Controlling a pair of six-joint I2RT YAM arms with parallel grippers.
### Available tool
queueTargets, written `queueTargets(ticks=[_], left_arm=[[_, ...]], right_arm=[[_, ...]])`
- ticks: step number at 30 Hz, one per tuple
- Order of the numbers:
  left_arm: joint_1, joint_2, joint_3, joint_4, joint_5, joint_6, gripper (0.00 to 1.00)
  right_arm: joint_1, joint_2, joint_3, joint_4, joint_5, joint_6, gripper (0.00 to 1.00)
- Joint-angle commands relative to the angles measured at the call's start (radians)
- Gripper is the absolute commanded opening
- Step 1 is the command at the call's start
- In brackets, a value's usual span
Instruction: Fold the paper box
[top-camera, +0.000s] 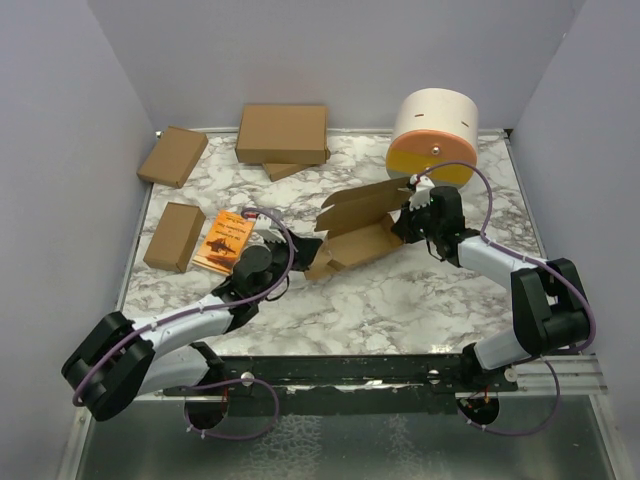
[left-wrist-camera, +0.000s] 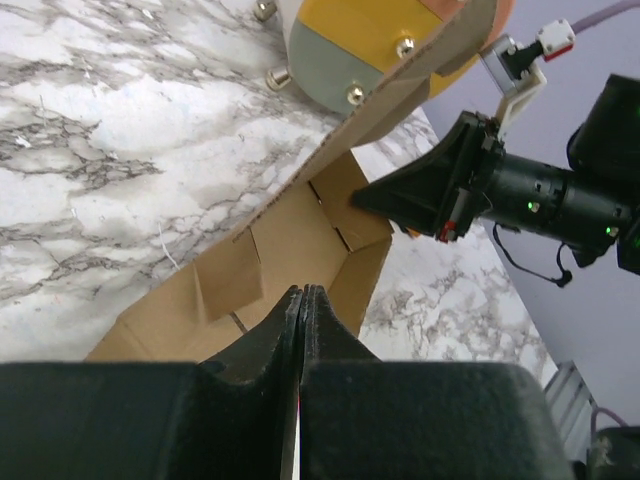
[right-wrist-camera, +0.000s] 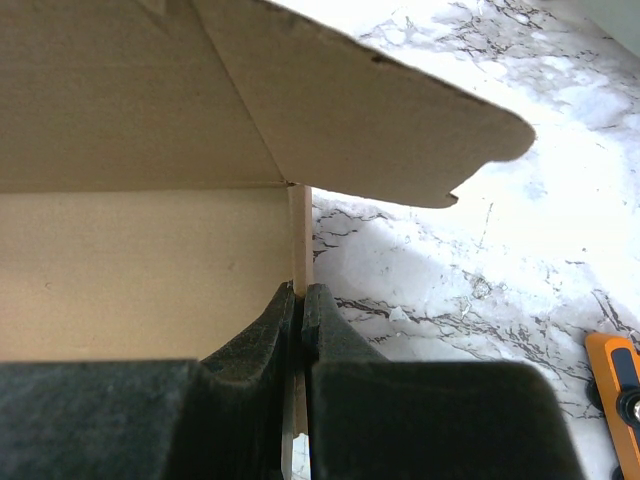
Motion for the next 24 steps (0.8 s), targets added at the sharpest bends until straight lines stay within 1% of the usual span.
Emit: queueTargets(ticks=[1, 5, 9, 14, 18, 21, 24], left_arm=[[-0.010, -0.033, -0.007, -0.135, 0.112, -0.021, 0.00], [-0.038, 0.004, 0.024, -0.203, 0.127, -0.039, 0.00], [-0.068, 0.076, 0.051, -0.213, 0.121, -0.044, 0.00], [-0.086, 0.161, 0.085, -0.162, 0.088, -0.049, 0.00], [-0.089, 0.245, 0.148, -0.142, 0.048, -0.021, 0.00], [-0.088, 0.321, 0.208, -0.127, 0.079, -0.002, 0.00], [-0.088, 0.354, 0.232, -0.118, 0.096, 0.005, 0.00]], right_arm=[[0.001, -0.004, 0.001, 0.020, -0.016, 0.008, 0.01], [0.001, -0.003, 0.001, 0.021, -0.014, 0.006, 0.01], [0.002, -0.003, 0.001, 0.021, -0.015, 0.005, 0.01], [0.001, -0.004, 0.002, 0.020, -0.019, 0.005, 0.01], [0.002, -0.005, 0.001, 0.020, -0.023, 0.006, 0.01], [0.001, -0.007, 0.001, 0.019, -0.018, 0.005, 0.01], [0.001, -0.010, 0.002, 0.019, -0.014, 0.005, 0.01]])
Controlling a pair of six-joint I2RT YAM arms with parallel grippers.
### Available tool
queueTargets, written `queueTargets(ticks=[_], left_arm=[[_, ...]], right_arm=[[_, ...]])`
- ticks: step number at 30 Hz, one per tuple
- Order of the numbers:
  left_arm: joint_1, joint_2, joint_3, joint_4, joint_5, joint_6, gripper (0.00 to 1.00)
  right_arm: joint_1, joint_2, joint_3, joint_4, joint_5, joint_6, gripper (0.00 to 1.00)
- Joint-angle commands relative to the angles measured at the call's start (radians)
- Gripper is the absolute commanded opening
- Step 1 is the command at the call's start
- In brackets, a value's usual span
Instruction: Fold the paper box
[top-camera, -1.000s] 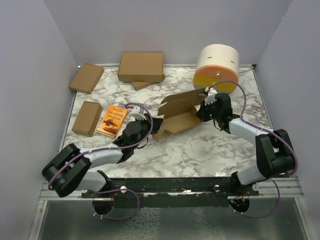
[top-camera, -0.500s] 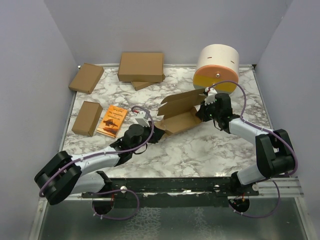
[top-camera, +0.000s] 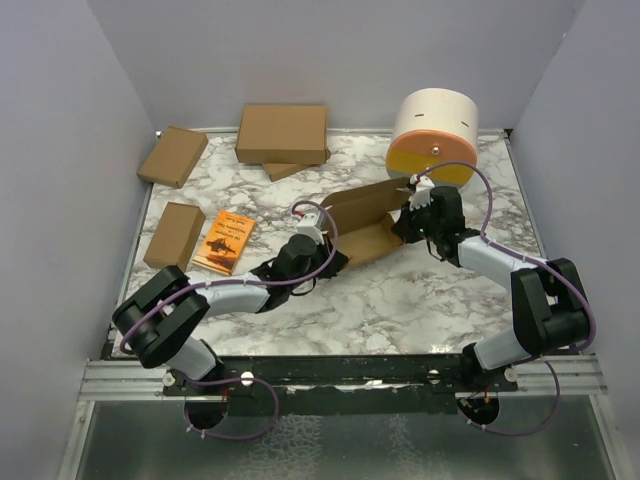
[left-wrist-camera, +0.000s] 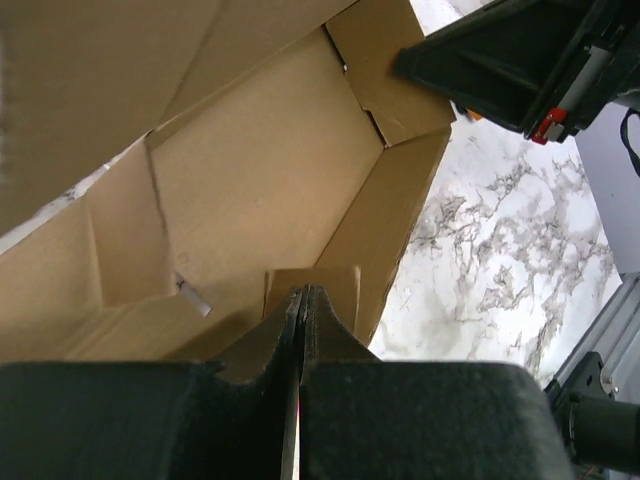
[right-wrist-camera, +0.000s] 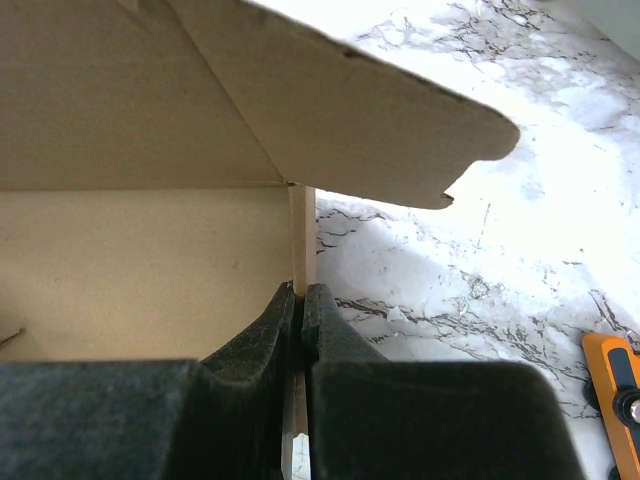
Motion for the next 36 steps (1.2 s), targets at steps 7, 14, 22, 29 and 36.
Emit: queueTargets(ticks=[7, 14, 22, 29, 36], left_arm=[[-0.005, -0.170, -0.033, -0.048, -0.032, 0.118, 0.06], [0.004, -0.515, -0.174, -0.287, -0.189, 0.124, 0.47], [0.140, -0.726, -0.397, -0.234, -0.126, -0.083, 0.56], [0.261, -0.791, -0.495, -0.028, 0.029, -0.144, 0.60], [0.261, -0.702, -0.517, 0.133, 0.088, -0.165, 0.63]], right_arm=[[-0.001, -0.006, 0.002, 0.019, -0.018, 0.011, 0.01], [-0.001, -0.006, 0.005, 0.019, -0.019, 0.012, 0.01], [-0.001, -0.002, 0.002, 0.019, -0.024, 0.011, 0.01], [-0.001, -0.003, 0.003, 0.019, -0.025, 0.010, 0.01], [-0.001, -0.001, 0.002, 0.020, -0.030, 0.010, 0.01]])
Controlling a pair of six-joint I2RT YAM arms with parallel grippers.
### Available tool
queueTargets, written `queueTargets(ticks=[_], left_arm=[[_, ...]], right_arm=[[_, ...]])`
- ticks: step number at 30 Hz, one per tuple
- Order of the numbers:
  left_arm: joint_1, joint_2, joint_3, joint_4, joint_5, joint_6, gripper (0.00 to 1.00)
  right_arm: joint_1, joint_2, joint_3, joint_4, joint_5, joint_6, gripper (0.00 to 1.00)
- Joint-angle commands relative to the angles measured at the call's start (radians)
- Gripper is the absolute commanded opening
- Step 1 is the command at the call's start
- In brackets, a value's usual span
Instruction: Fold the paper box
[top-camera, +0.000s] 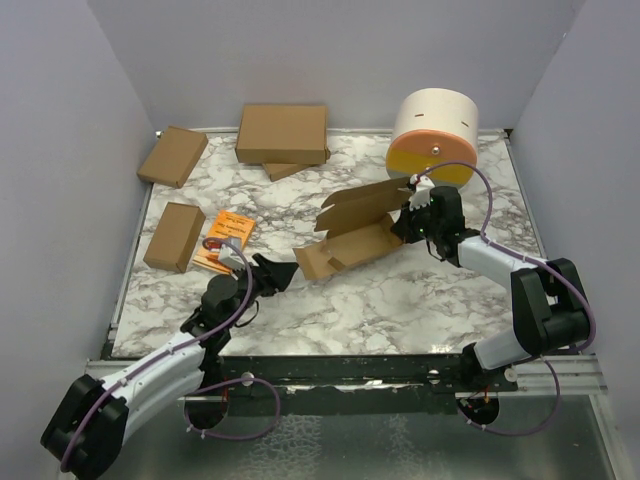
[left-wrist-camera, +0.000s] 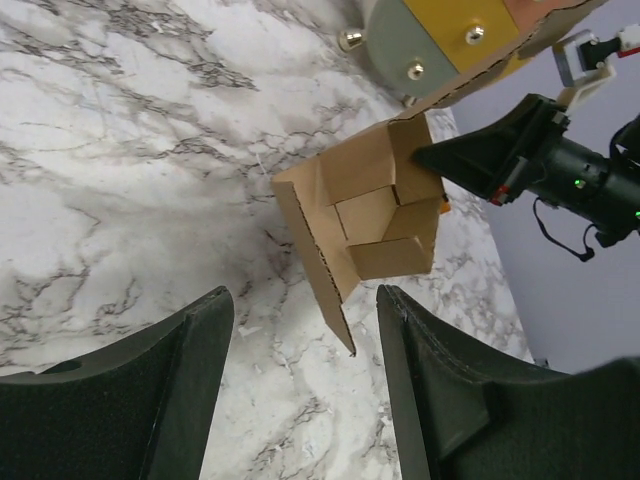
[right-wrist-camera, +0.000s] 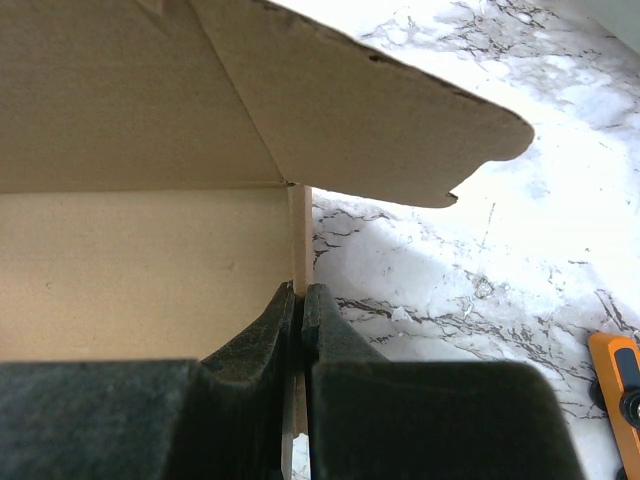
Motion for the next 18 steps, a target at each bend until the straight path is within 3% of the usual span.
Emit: queueTargets(ticks=[1, 6, 13, 18], left_arm=[[0.006, 0.069, -0.021, 0.176, 0.073, -0.039, 0.63], [0.005, 0.176, 0.019, 0.228, 0.087, -0.038, 0.61], [0.006, 0.302, 0.098, 0.260, 0.131, -0.008, 0.43], [0.006, 0.338, 0.130, 0.259, 0.154, 0.013, 0.05]], right_arm=[[-0.001, -0.001, 0.003, 0.019, -0.026, 0.009, 0.01], [-0.001, 0.000, 0.002, 0.020, -0.028, 0.009, 0.01], [-0.001, 0.005, 0.002, 0.019, -0.028, 0.008, 0.01], [-0.001, 0.005, 0.002, 0.019, -0.029, 0.008, 0.01]])
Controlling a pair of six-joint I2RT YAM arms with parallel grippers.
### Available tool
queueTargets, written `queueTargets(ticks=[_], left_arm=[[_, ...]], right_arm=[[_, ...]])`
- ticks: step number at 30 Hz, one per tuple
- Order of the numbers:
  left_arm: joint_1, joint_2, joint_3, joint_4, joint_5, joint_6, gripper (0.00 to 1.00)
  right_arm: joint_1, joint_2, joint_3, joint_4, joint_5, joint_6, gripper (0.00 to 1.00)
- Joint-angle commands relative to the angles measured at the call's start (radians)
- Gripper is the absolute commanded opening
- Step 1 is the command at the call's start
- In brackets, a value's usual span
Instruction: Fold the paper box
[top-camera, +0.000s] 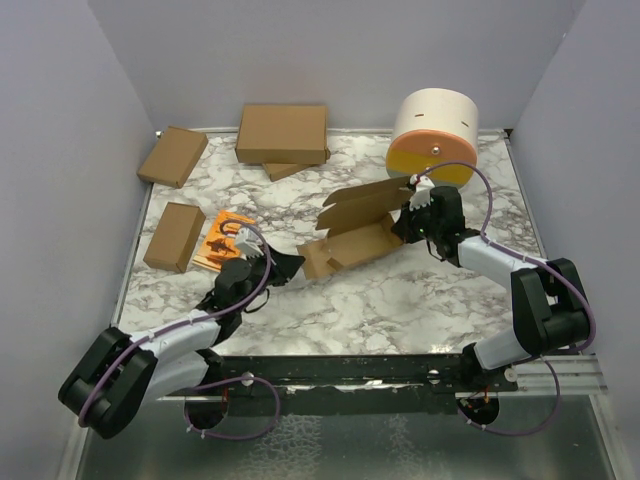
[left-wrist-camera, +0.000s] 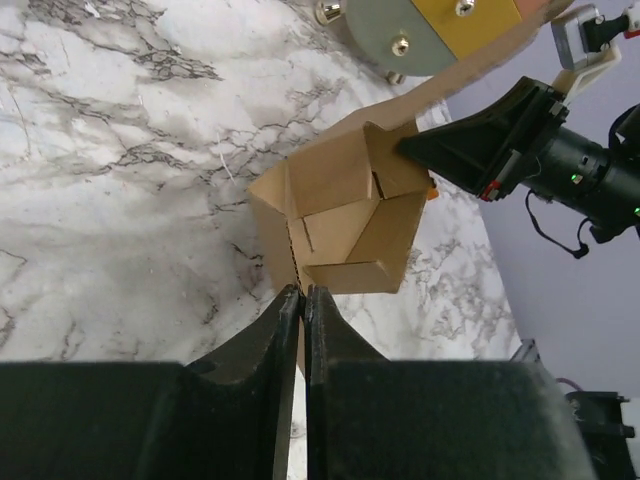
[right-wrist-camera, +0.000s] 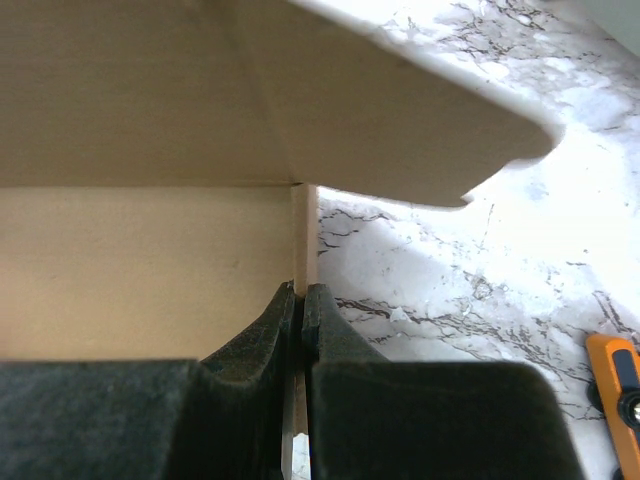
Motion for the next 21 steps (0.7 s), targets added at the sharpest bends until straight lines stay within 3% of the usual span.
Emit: queueTargets(ticks=[1, 6, 21], left_arm=[[0.005, 0.010, 0.038, 0.034, 0.050, 0.036, 0.01], [0.004, 0.017, 0.092, 0.000, 0.096, 0.073, 0.00], [-0.020, 0.265, 0.220, 0.108, 0.186, 0.052, 0.00]], right_arm=[[-0.001, 0.005, 0.002, 0.019, -0.027, 0.008, 0.01], [-0.001, 0.011, 0.001, 0.020, -0.037, 0.013, 0.01], [-0.001, 0.033, -0.004, 0.023, -0.053, 0.031, 0.01]])
